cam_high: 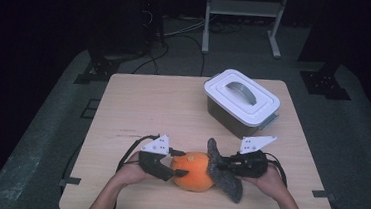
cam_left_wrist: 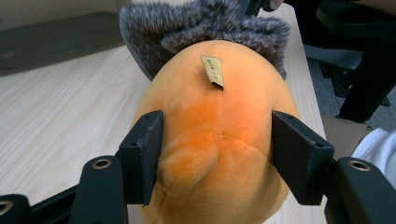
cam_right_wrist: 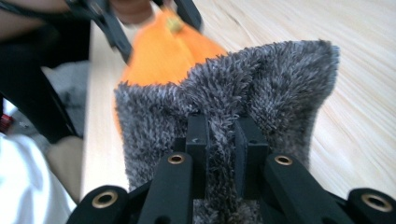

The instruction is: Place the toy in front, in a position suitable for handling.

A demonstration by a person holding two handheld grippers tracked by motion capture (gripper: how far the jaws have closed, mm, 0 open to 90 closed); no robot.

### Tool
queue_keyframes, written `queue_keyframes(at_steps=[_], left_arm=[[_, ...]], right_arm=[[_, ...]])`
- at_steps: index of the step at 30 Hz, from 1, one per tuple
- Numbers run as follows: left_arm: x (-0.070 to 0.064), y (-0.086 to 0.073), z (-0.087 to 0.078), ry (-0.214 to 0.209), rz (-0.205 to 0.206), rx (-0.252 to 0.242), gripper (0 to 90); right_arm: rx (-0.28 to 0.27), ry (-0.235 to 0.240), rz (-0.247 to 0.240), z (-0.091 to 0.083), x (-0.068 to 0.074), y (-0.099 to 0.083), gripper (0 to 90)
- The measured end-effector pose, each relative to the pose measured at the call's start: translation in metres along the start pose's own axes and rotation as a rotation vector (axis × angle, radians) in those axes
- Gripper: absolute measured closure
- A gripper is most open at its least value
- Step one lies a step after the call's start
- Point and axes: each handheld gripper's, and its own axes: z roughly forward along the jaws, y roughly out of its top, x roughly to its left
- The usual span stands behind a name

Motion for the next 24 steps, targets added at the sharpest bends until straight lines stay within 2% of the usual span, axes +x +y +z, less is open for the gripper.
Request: queue_keyframes(at_steps=[3,6,7,10,13,16,20,22,24], left_arm=[[-0.002,0.002,0.001,0.002,0.006,0.001,37.6],[-0.005,0.005,0.004,0.000,0.028,-0.002,37.5],[-0.005,0.005,0.004,0.000,0.028,-0.002,37.4],[-0.009,0.008,0.005,-0.003,0.046,0.006,36.2],[-0.008,0.007,0.005,-0.006,0.041,-0.013,32.4],[-0.007,0.007,0.005,0.004,0.032,-0.016,25.1],[-0.004,0.002,0.008,-0.016,0.000,-0.007,20.4],[-0.003,0.001,0.008,-0.024,-0.013,-0.003,21.8],[-0.004,0.002,0.007,-0.018,0.005,0.006,31.4]], right_arm=[[-0.011,-0.005,0.002,-0.005,0.001,0.001,77.4],[-0.085,0.018,-0.018,-0.009,0.007,0.011,77.4],[-0.092,0.020,-0.031,-0.009,0.010,0.014,77.4],[-0.061,0.020,-0.049,-0.001,0.013,0.014,77.4],[-0.058,0.032,-0.028,0.000,0.009,0.009,77.3],[-0.050,0.023,-0.020,-0.002,0.007,0.005,77.3],[-0.040,0.012,-0.009,-0.005,0.003,0.000,77.2],[-0.034,0.009,-0.005,-0.006,0.002,0.000,77.2],[-0.036,0.011,-0.011,-0.008,0.003,0.002,77.4]])
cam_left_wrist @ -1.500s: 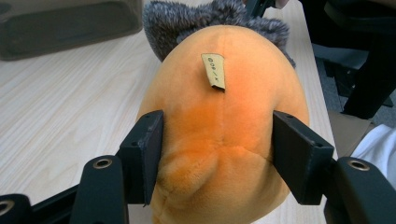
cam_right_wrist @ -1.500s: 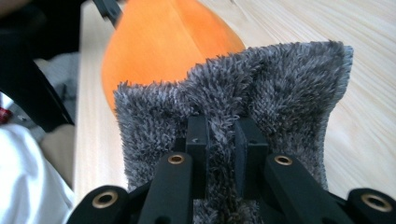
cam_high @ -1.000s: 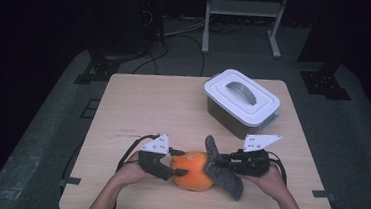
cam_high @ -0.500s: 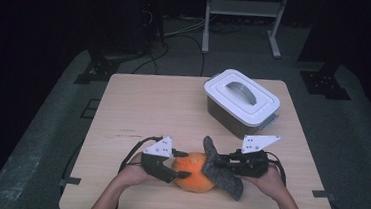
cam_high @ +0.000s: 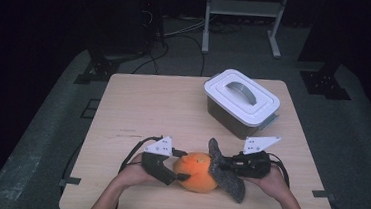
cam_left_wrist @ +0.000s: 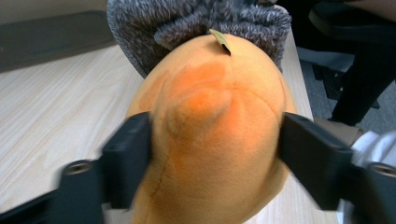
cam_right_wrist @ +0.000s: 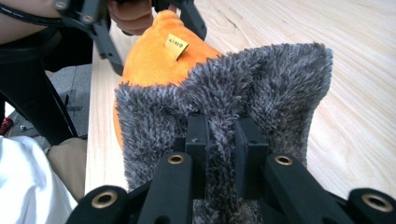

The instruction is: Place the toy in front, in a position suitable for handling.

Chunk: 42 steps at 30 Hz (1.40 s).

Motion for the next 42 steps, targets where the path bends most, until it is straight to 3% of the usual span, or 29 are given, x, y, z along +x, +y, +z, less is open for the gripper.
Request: queue_keyframes(at_steps=[6,9,12,15,21,24,27,30,33,37,39,42], left_arm=[[-0.007,0.010,0.001,0.032,0.036,-0.001,44.7],[-0.010,0.014,0.000,0.036,0.044,0.003,46.8],[-0.010,0.016,-0.003,0.043,0.036,-0.004,47.9],[-0.008,0.017,-0.007,0.047,0.024,-0.021,48.3],[-0.010,0.021,-0.007,0.041,0.022,-0.040,48.5],[-0.011,0.020,-0.006,0.040,0.022,-0.041,47.9],[-0.009,0.015,-0.003,0.027,0.004,-0.074,41.3],[-0.006,0.013,-0.003,0.027,-0.012,-0.106,32.9],[-0.002,0.008,0.001,0.033,-0.031,-0.107,22.7],[0.004,-0.001,0.007,-0.004,-0.083,-0.088,12.2],[0.006,-0.003,0.007,-0.024,-0.093,-0.083,14.3],[0.002,0.001,0.003,0.002,-0.063,-0.061,32.3]], right_arm=[[-0.080,0.011,-0.057,-0.006,0.016,0.021,77.7],[-0.054,0.002,-0.086,-0.001,0.021,0.024,77.5],[-0.048,0.000,-0.067,0.001,0.016,0.018,77.5],[-0.021,-0.034,-0.061,-0.001,0.012,0.014,77.5],[-0.082,-0.021,-0.098,-0.007,0.023,0.029,77.5],[-0.046,-0.023,-0.113,0.003,0.027,0.027,77.4],[-0.034,0.003,-0.082,0.009,0.021,0.019,77.4],[-0.030,-0.002,-0.070,0.007,0.018,0.016,77.4],[-0.027,-0.003,-0.059,0.005,0.015,0.012,77.3],[-0.017,-0.016,-0.043,0.002,0.010,0.008,77.3],[-0.009,-0.022,-0.041,0.002,0.008,0.007,77.3],[-0.005,-0.023,-0.047,0.001,0.010,0.008,77.4]])
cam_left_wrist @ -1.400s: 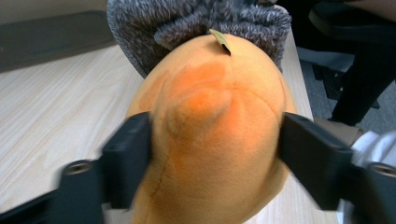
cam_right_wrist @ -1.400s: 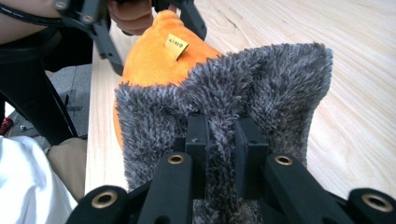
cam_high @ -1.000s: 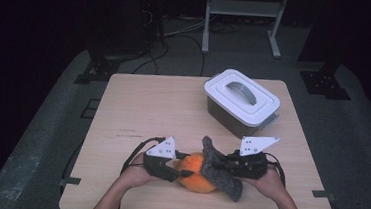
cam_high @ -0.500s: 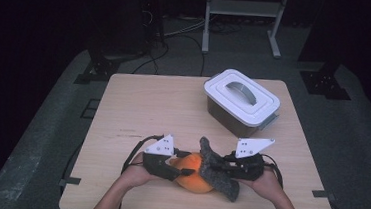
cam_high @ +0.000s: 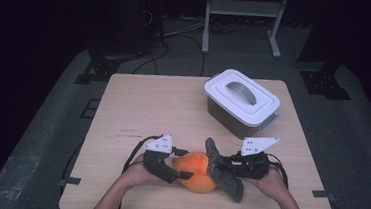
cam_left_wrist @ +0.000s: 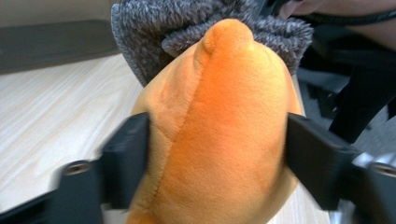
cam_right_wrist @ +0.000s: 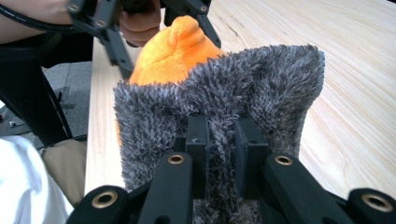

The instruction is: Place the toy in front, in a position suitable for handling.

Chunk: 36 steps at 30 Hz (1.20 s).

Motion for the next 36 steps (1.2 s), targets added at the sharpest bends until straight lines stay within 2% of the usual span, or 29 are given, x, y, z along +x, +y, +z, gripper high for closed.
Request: queue_keyframes(at_steps=[2,6,7,10,12,17,19,22,24,25,27,29,32,33,36], left_arm=[[-0.002,0.004,-0.003,0.010,0.011,0.011,39.0],[-0.007,0.011,-0.002,0.026,0.018,0.028,41.8],[-0.009,0.012,0.000,0.026,0.023,0.027,42.3],[-0.012,0.016,0.000,0.040,0.036,0.036,43.4],[-0.012,0.016,-0.002,0.044,0.027,0.026,43.7],[-0.010,0.019,-0.009,0.054,0.021,0.007,43.7],[-0.011,0.021,-0.010,0.060,0.015,-0.001,43.7],[-0.012,0.023,-0.012,0.064,0.014,-0.018,43.5],[-0.013,0.022,-0.009,0.075,0.019,0.002,42.4],[-0.013,0.021,-0.007,0.084,0.025,0.021,41.2],[-0.012,0.018,-0.004,0.074,0.017,0.020,37.3],[-0.012,0.019,-0.005,0.074,0.026,0.015,33.0],[-0.010,0.020,-0.007,0.058,0.008,-0.009,24.1],[-0.010,0.019,-0.009,0.051,0.021,-0.025,22.5],[-0.008,0.015,-0.008,0.042,0.021,-0.016,16.8]], right_arm=[[-0.014,-0.006,-0.012,-0.003,0.003,0.005,77.5],[-0.105,0.010,-0.032,-0.012,0.010,0.018,77.7],[-0.113,0.011,-0.041,-0.012,0.013,0.021,77.6],[-0.076,0.003,-0.065,-0.003,0.017,0.022,77.6],[-0.087,0.014,-0.043,-0.002,0.014,0.017,77.6],[-0.046,-0.020,-0.014,-0.002,0.004,0.006,77.5],[-0.061,-0.023,-0.018,-0.004,0.006,0.010,77.5],[-0.127,-0.004,-0.025,-0.009,0.011,0.018,77.5],[-0.117,-0.012,-0.040,-0.008,0.013,0.020,77.5],[-0.098,-0.019,-0.041,-0.005,0.014,0.018,77.5],[-0.052,-0.026,-0.038,0.002,0.012,0.011,77.5],[-0.060,-0.009,-0.018,0.005,0.009,0.006,77.4],[-0.053,-0.007,-0.010,0.004,0.006,0.004,77.4],[-0.055,-0.003,-0.006,0.004,0.006,0.002,77.4],[-0.048,-0.007,0.005,0.003,0.002,-0.001,77.3]])
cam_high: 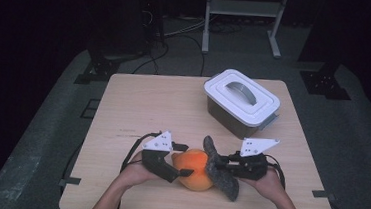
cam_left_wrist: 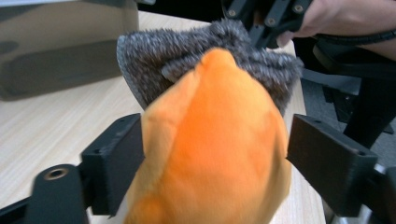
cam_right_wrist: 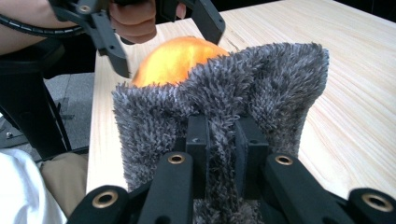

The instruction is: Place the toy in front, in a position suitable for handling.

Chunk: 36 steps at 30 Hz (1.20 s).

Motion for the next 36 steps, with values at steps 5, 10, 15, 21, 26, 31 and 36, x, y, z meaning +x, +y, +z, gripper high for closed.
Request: queue_keyframes(at_steps=[5,10,15,21,26,31,36], left_arm=[[0.007,-0.012,0.008,-0.017,-0.048,-0.002,10.7],[0.007,-0.012,0.005,-0.005,-0.059,-0.014,27.9],[0.001,0.000,-0.004,0.014,-0.016,0.021,38.7],[-0.006,0.009,-0.003,0.040,0.023,0.069,39.1],[-0.012,0.012,0.000,0.047,0.043,0.080,38.2],[-0.007,0.007,0.002,0.014,0.018,0.042,26.6],[0.002,-0.002,0.000,-0.011,-0.031,0.030,17.9]], right_arm=[[0.025,-0.011,0.015,-0.002,-0.006,-0.006,77.0],[0.034,-0.017,0.024,-0.004,-0.009,-0.008,77.1],[-0.036,-0.024,0.017,-0.018,-0.008,0.002,77.5],[-0.146,-0.011,-0.007,-0.027,0.004,0.020,77.5],[-0.086,-0.011,-0.056,-0.010,0.015,0.023,77.2],[-0.037,-0.023,-0.053,-0.006,0.010,0.012,77.3],[-0.035,-0.024,-0.037,-0.009,0.006,0.007,77.3]])
